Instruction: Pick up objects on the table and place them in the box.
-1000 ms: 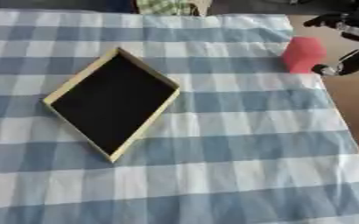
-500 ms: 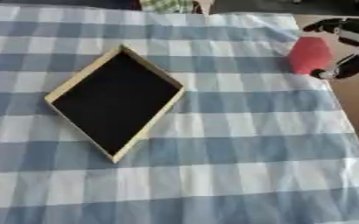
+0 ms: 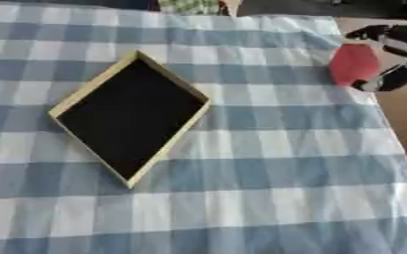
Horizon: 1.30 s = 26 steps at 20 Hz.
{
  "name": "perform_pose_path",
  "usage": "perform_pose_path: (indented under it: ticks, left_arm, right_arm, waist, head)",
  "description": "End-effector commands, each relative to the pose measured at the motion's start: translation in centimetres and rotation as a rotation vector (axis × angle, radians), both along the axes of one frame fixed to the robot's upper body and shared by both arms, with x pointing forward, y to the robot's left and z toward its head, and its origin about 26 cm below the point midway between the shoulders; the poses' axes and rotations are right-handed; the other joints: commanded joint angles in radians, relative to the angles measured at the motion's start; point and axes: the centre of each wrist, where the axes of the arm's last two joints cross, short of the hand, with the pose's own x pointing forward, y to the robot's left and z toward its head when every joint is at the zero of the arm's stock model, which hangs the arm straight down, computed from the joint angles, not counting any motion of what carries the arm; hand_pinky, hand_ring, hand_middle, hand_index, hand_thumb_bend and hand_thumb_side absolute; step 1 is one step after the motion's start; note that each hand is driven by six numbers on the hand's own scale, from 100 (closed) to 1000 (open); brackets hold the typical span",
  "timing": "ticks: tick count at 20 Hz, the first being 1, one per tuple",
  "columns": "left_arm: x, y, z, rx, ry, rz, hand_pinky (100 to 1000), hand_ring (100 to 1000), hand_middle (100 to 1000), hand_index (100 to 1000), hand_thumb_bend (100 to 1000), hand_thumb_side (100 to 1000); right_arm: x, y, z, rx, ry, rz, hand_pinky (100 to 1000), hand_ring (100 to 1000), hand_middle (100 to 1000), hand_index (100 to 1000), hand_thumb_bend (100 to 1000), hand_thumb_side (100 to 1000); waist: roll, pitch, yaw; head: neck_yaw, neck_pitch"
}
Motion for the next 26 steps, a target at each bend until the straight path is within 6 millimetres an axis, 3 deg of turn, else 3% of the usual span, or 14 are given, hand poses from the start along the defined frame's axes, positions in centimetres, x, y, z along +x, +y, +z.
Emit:
perform_pose_path:
  ticks: [1,4,7,10,21,26]
  left_arm:
    - [-0.1,0.0,0.6,0.017,-0.019,-0.004,822,834,759,663,109,844]
    - [-0.1,0.0,0.5,0.019,-0.016,-0.005,823,835,759,662,109,846]
    - [-0.2,-0.1,0.5,0.022,-0.013,-0.006,823,835,759,662,108,846]
    - [-0.2,-0.1,0.4,0.024,-0.008,-0.004,824,835,759,662,107,845]
    - [-0.3,0.2,0.3,0.025,0.001,0.002,825,835,760,665,110,840]
    - [-0.3,0.3,0.3,0.024,0.003,0.003,825,835,759,667,112,836]
  right_arm:
    - [-0.5,-0.5,1.5,-0.033,-0.009,-0.017,940,907,867,960,373,172]
    - [-0.2,-0.3,1.3,-0.03,0.002,-0.007,902,843,795,907,290,176]
    - [0.0,-0.2,1.3,-0.011,-0.02,-0.003,854,754,693,844,190,100]
    - [0.0,0.0,1.6,0.01,-0.062,0.004,826,691,610,793,100,100]
    - [-0.3,0.8,4.0,0.03,-0.157,0.037,793,633,563,761,100,100]
    - [0.0,2.6,5.8,0.001,-0.174,0.109,798,632,563,757,100,100]
  waist:
    - [0.002,-0.017,0.002]
    - [0.002,-0.014,0.003]
    - [0.003,-0.012,0.003]
    - [0.005,-0.013,0.0]
    - [0.008,-0.039,-0.019]
    - [0.008,-0.061,-0.029]
  head:
    - [-0.004,-0.014]
    - [-0.005,-0.013]
    - [-0.005,-0.013]
    - [-0.004,-0.011]
    - [0.002,0.01]
    - [0.002,0.023]
